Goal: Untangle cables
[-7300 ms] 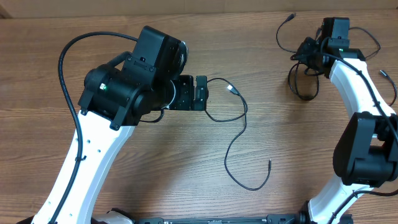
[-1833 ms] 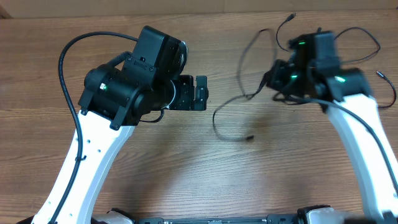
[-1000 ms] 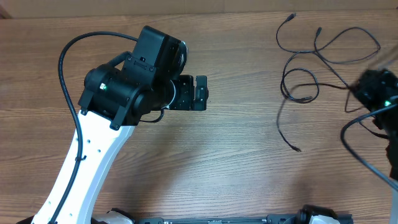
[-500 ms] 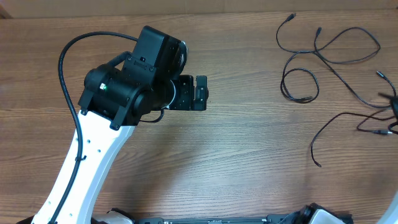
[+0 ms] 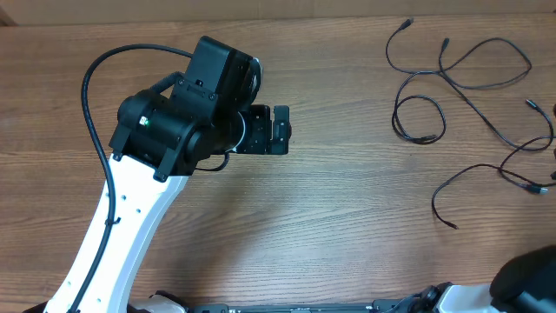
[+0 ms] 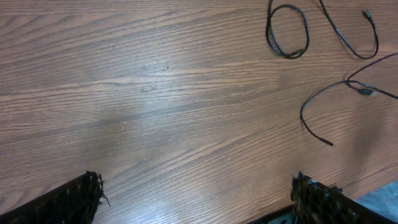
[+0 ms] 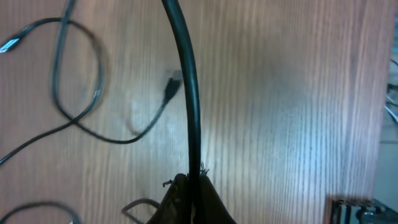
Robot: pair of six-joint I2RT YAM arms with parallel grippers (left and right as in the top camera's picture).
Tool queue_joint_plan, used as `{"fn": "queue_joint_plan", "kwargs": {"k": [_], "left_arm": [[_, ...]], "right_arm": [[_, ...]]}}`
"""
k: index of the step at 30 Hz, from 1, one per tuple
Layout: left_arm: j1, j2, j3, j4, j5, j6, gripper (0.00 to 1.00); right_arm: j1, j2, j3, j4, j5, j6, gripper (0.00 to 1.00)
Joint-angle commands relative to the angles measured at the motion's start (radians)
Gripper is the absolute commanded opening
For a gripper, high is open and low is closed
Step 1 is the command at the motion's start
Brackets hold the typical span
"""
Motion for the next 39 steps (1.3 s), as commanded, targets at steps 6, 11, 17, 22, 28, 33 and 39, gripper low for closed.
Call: {"fn": "queue_joint_plan", "kwargs": {"k": [6, 11, 17, 22, 28, 33, 39], "left_arm": [[0.005, -0.017, 0.001, 0.001, -0.006, -0.014, 1.0], [0.005, -0.017, 0.001, 0.001, -0.006, -0.014, 1.0], [0.005, -0.017, 0.001, 0.001, -0.006, -0.014, 1.0], [0.005, -0.017, 0.001, 0.001, -0.006, -0.013, 0.99], [0.005, -0.017, 0.001, 0.001, -0.006, -0.014, 0.99], [0.005, -0.017, 0.001, 0.001, -0.006, -0.014, 1.0], [0.005, -0.017, 0.001, 0.001, -0.006, -0.014, 0.99]], "right_arm": [[-0.028, 0.118, -0.087, 0.05, 0.122, 0.093, 0.04], [-0.028, 0.161, -0.208, 0.119, 0.125, 0.113, 0.04], [-0.028, 0.174, -0.336, 0.251, 0.104, 0.108, 0.07], [-0.028, 0.174, -0.348, 0.318, -0.019, 0.079, 0.4], [-0.028, 0.174, -0.348, 0.38, -0.079, -0.002, 0.87], [-0.028, 0.174, -0.348, 0.461, -0.179, -0.111, 0.93], [-0.027, 0.174, -0.347, 0.59, -0.356, -0.285, 0.88]]}}
